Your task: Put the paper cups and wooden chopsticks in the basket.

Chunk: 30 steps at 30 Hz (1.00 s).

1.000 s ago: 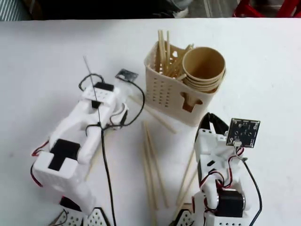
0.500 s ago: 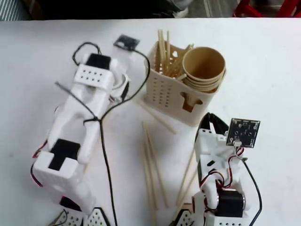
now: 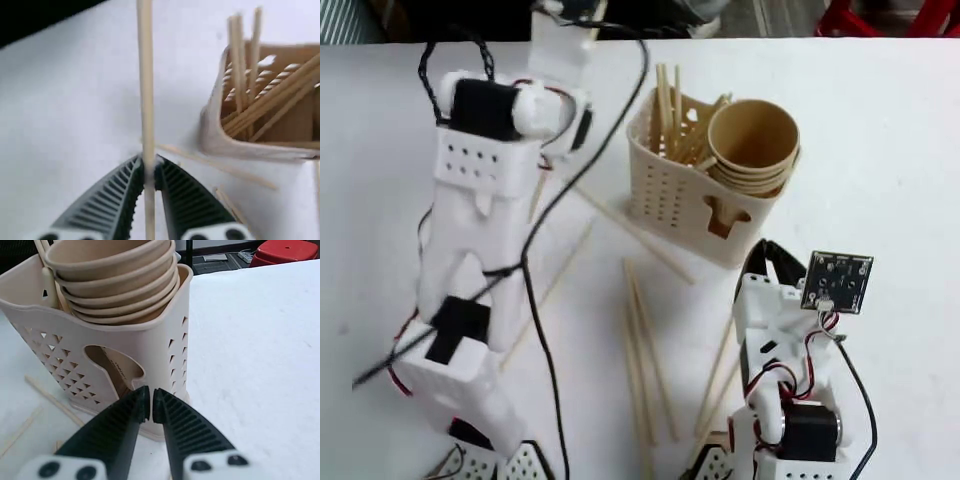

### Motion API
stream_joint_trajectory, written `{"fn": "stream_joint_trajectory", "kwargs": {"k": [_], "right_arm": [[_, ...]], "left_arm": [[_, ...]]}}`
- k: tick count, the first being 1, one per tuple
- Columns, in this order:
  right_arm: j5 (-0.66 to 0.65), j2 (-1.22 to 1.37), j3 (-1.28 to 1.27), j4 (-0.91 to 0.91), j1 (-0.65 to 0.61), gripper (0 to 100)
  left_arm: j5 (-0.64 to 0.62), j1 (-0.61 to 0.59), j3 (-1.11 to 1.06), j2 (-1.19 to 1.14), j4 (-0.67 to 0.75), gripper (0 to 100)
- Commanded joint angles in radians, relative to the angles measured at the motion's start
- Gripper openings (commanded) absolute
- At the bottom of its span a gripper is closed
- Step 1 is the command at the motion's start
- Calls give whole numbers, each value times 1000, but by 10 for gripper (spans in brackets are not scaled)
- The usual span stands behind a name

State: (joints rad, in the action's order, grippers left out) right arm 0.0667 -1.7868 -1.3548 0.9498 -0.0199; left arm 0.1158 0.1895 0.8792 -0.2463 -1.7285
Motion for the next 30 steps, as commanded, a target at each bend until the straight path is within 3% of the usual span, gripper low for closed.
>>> {"fn": "stream_joint_trajectory", "kwargs": {"k": [1, 5, 12, 30], "right_arm": [[5, -7, 12, -21, 8, 26], [5, -7, 12, -21, 8, 26], [5, -7, 12, -21, 8, 26], [5, -7, 9, -21, 8, 26]], "left_arm": [[-54, 111, 186, 35, 64, 22], [-149, 176, 256, 35, 215, 22], [-152, 252, 261, 31, 471, 22], [-155, 246, 114, -124, 651, 20]]}}
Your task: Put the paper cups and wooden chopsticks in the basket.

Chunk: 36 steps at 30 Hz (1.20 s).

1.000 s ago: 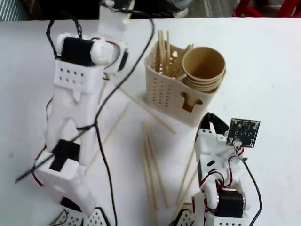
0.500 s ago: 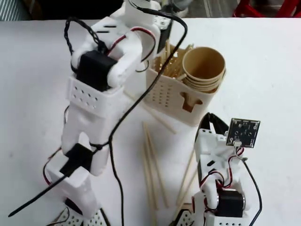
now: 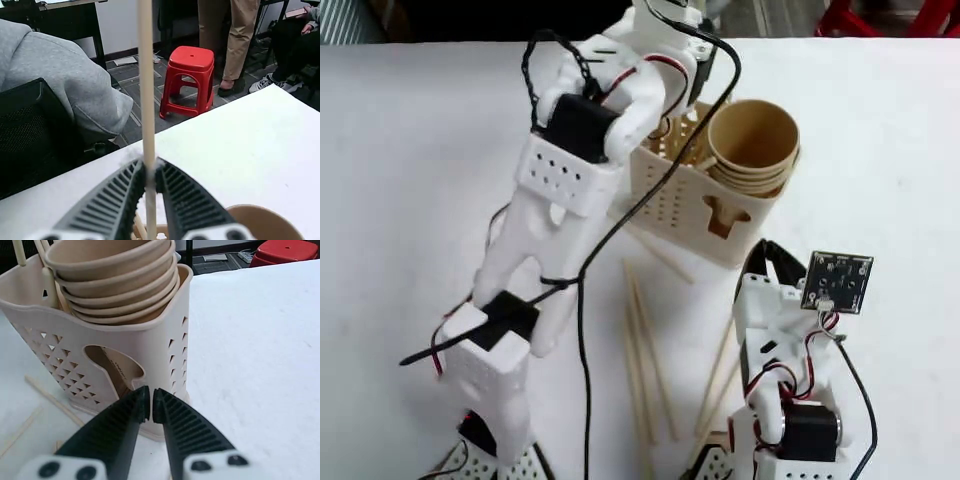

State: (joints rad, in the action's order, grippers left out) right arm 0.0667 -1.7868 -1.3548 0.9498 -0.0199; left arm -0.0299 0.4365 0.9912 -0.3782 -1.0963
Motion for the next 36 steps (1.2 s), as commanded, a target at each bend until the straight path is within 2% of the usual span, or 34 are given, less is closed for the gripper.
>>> {"fn": "stream_joint_trajectory", "kwargs": {"k": [1, 7, 18, 36], "right_arm": [[5, -7, 9, -21, 8, 26], [5, -7, 9, -21, 8, 26], [5, -7, 9, -21, 8, 26], [5, -7, 9, -21, 8, 26]], "left_arm": [[-9, -1, 3, 8, 11, 20], [-2, 18, 11, 45, -46, 20], [-2, 104, 2, 271, -270, 20], [-2, 104, 2, 501, -517, 21]]}}
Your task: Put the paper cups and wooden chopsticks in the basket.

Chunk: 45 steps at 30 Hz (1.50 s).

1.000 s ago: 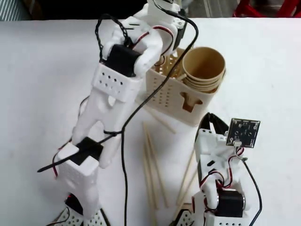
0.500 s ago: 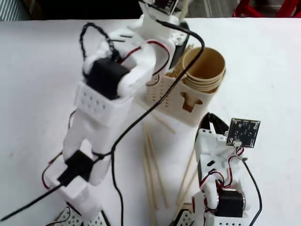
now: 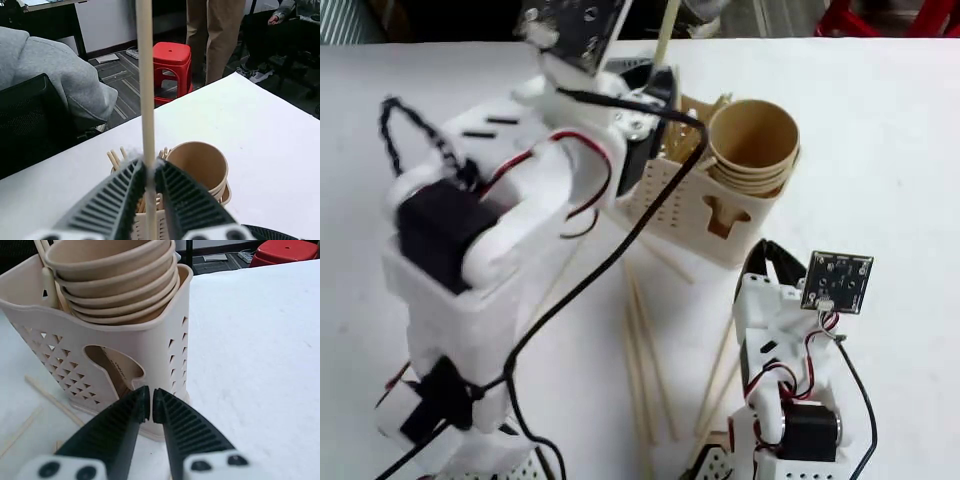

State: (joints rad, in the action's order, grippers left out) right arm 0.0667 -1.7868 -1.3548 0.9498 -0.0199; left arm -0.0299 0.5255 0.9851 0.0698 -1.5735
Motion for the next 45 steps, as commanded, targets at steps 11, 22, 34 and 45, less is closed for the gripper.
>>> {"fn": "stream_joint_trajectory", "kwargs": {"k": [11, 22, 34, 45], "right_arm": [[5, -7, 8, -21, 8, 26], [5, -7, 8, -21, 8, 26], [5, -7, 8, -21, 7, 26], [5, -7, 6, -21, 7, 26]], "left_arm": [[-2, 15, 8, 214, -157, 21], [-9, 15, -61, 395, -210, 21], [-3, 8, -740, 777, 180, 21], [89, 7, -1528, 912, 1057, 21]]}}
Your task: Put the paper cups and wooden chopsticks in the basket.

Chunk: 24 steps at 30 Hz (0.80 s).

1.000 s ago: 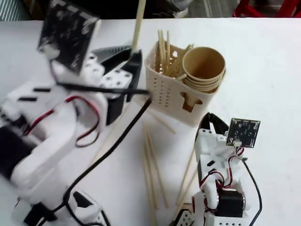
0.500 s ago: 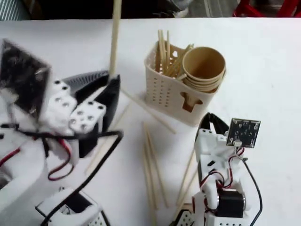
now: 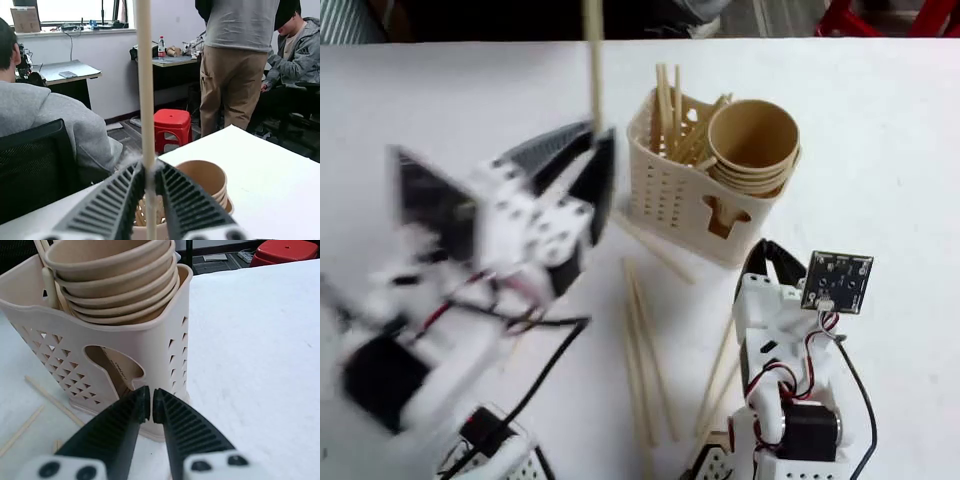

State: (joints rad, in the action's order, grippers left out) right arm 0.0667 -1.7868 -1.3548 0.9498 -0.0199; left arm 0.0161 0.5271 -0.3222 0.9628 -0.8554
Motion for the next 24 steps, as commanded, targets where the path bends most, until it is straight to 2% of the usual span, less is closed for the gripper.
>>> {"fn": "stream_joint_trajectory", "kwargs": {"k": [1, 4, 7, 24], "right_arm": [[5, -7, 6, -21, 7, 26], [5, -7, 6, -21, 7, 26], [5, -7, 6, -21, 7, 27], [5, -7, 6, -21, 7, 28]], "left_arm": [[57, 5, -275, 19, 420, 21], [100, 5, -400, 19, 629, 21], [123, 5, -463, 5, 753, 21], [114, -114, -224, -559, 953, 21]]}}
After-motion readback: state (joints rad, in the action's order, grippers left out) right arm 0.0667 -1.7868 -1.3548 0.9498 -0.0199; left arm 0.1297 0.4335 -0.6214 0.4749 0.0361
